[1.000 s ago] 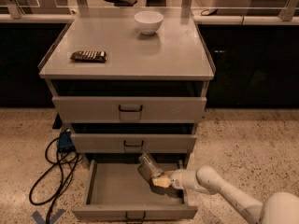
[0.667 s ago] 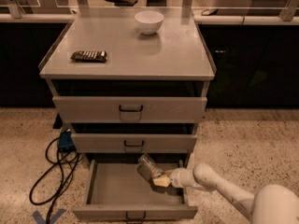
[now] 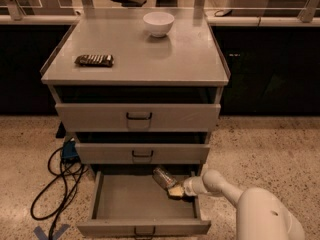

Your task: Place water bottle into bottom drawer

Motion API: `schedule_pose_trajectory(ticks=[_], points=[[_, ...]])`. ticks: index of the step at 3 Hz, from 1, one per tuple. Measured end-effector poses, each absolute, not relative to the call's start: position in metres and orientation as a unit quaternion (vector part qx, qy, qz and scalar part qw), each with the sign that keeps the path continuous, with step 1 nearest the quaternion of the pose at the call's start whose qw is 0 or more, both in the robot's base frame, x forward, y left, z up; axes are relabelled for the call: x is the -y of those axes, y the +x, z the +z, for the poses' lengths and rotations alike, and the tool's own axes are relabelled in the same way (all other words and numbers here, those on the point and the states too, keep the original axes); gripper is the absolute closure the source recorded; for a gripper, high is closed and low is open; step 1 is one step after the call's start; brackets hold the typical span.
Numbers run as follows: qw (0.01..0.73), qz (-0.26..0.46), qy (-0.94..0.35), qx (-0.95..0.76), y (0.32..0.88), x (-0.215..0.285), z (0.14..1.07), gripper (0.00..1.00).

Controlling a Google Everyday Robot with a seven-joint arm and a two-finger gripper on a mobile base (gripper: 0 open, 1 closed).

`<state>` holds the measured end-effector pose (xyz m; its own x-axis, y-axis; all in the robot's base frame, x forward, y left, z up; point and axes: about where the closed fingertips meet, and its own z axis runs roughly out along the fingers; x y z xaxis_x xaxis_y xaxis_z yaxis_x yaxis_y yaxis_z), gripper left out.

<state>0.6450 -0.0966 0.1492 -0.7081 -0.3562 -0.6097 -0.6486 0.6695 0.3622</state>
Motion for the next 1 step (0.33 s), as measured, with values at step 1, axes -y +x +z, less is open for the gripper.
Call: schedule_pose_trajectory(ticks=[1], points=[[0.253, 0.289, -0.286, -0.878, 0.645, 0.0965, 0.1492, 0.81]])
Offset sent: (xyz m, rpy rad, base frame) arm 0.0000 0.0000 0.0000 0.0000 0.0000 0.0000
